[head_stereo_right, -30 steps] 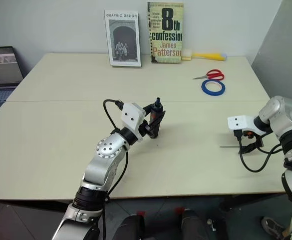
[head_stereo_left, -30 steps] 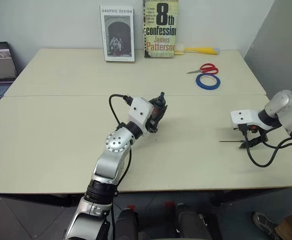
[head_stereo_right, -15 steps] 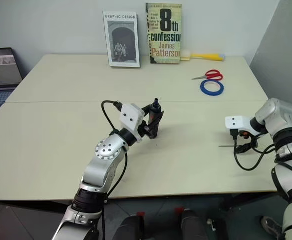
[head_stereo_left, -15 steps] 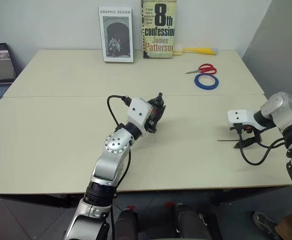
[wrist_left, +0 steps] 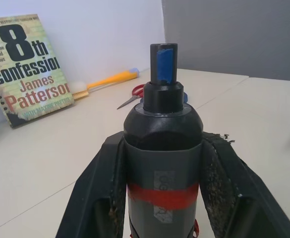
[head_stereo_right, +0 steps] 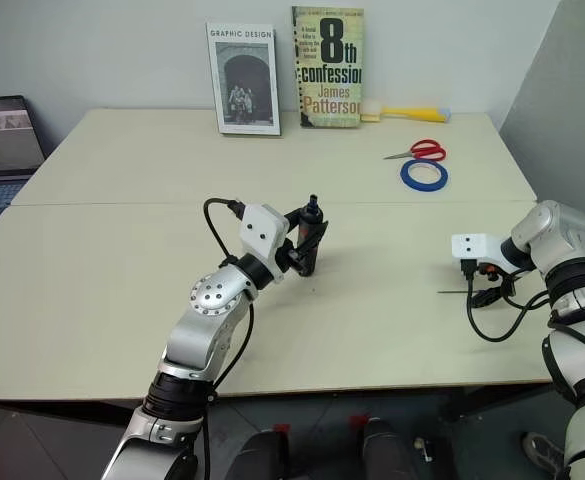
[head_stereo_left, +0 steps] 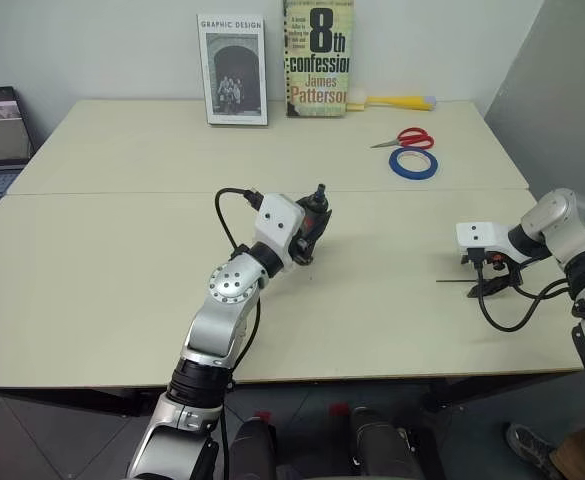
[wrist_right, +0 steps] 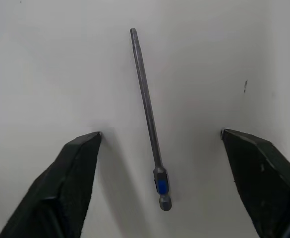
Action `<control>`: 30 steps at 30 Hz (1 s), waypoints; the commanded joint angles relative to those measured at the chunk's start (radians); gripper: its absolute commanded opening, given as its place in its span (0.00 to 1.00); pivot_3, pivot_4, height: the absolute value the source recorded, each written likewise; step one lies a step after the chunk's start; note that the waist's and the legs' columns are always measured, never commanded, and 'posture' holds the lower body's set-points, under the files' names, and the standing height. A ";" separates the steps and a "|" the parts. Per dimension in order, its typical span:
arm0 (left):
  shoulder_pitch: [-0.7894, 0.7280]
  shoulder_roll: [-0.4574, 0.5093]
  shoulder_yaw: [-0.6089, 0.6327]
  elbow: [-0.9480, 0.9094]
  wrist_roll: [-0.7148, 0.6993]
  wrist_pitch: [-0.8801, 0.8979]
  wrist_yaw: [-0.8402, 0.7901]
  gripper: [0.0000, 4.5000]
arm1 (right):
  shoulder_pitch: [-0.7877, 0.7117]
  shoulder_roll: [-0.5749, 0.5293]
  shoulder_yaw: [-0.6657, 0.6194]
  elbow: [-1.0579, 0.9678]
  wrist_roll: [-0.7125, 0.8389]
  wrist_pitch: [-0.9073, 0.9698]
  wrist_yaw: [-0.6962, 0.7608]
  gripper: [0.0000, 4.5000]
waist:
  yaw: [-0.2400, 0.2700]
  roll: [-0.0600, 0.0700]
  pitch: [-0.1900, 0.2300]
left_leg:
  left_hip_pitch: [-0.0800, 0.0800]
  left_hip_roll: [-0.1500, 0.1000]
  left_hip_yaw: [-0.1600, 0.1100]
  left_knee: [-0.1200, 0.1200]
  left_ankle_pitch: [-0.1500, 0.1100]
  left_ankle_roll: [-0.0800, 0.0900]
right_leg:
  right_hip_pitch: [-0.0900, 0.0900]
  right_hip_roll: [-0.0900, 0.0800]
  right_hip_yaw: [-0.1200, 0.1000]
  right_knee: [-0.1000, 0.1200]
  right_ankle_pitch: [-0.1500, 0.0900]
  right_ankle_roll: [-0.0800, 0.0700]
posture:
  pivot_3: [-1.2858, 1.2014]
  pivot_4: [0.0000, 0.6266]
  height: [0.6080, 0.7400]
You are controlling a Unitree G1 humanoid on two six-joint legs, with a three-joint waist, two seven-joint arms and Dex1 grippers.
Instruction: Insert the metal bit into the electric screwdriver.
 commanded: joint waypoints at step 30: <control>-0.033 0.013 0.027 0.015 -0.015 -0.008 0.002 0.37 | -0.022 0.007 -0.087 -0.076 0.052 0.060 0.093 0.00 | -0.003 0.000 0.000 | 0.000 0.000 0.000 0.000 0.000 0.000 | 0.000 0.000 0.000 0.000 0.001 0.000 | 0.52 0.24 1.00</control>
